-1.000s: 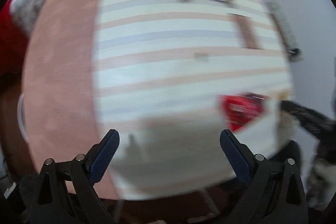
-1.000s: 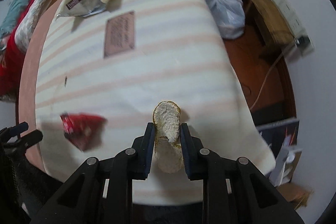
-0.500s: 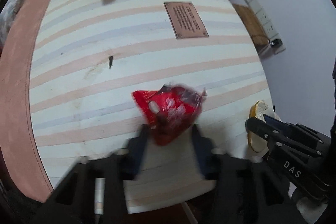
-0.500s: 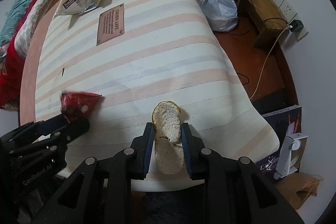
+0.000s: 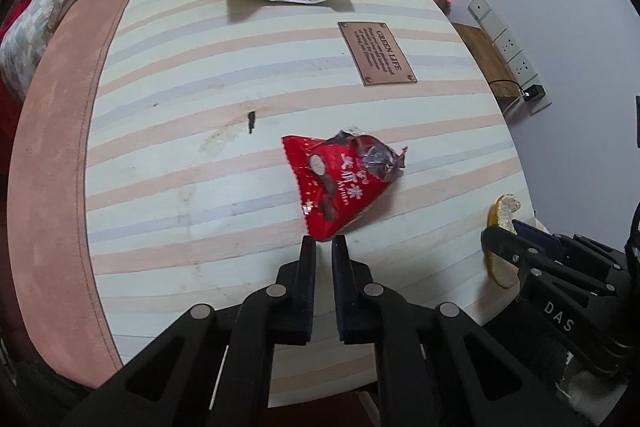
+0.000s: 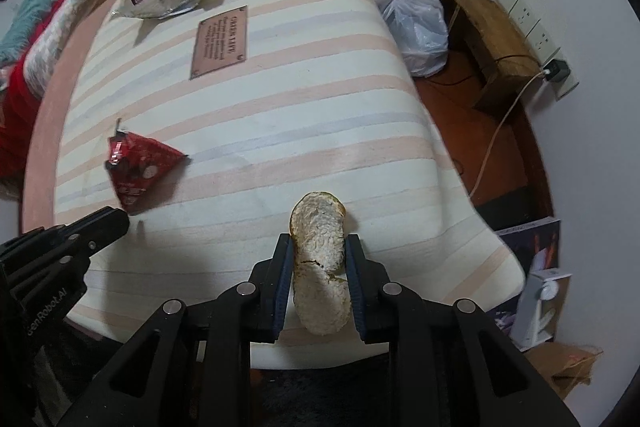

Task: Collect trash
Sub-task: 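Grasp the red snack bag with the left tool while right tool holds bread roll, then carry red bag and bread roll over the bin and open both tools, then grasp white snack wrapper with left tool while right tool grasps red cola can, then carry wrapper and cola can over the bin and open both tools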

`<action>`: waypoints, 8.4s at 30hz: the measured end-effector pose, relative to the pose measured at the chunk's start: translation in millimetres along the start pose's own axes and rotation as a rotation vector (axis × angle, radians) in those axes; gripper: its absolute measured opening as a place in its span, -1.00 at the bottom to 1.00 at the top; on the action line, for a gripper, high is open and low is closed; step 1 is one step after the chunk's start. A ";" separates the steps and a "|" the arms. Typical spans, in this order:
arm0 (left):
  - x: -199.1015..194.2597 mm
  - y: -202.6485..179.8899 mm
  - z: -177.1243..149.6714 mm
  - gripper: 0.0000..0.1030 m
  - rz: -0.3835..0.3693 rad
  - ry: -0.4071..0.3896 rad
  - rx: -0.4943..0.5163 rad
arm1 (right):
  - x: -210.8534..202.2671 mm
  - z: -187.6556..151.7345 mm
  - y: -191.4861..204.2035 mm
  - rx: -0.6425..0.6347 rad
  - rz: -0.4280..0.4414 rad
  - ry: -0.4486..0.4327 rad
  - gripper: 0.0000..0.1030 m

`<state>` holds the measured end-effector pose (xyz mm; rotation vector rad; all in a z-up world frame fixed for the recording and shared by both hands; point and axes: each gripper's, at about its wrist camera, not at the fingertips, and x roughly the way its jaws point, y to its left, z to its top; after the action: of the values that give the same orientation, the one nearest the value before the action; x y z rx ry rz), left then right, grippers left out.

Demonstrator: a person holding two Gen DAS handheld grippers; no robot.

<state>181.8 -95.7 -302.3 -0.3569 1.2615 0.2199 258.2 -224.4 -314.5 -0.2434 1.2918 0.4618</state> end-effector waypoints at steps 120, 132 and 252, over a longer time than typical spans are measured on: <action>-70.6 618.4 -171.4 0.95 0.278 -0.025 -0.881 | 166.9 -33.2 652.0 -0.745 0.081 0.249 0.99; -139.1 570.8 -170.2 0.95 0.379 -0.138 -0.818 | 92.4 -35.7 632.7 -0.768 0.134 0.133 1.00; -94.6 595.4 -123.6 -0.86 0.148 -0.107 -0.873 | 111.2 -4.0 637.9 -0.542 0.314 0.246 0.72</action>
<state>-166.8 410.9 -328.1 -0.9822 1.0308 0.9133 -16.1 359.5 -370.7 -0.5674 1.4321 1.0788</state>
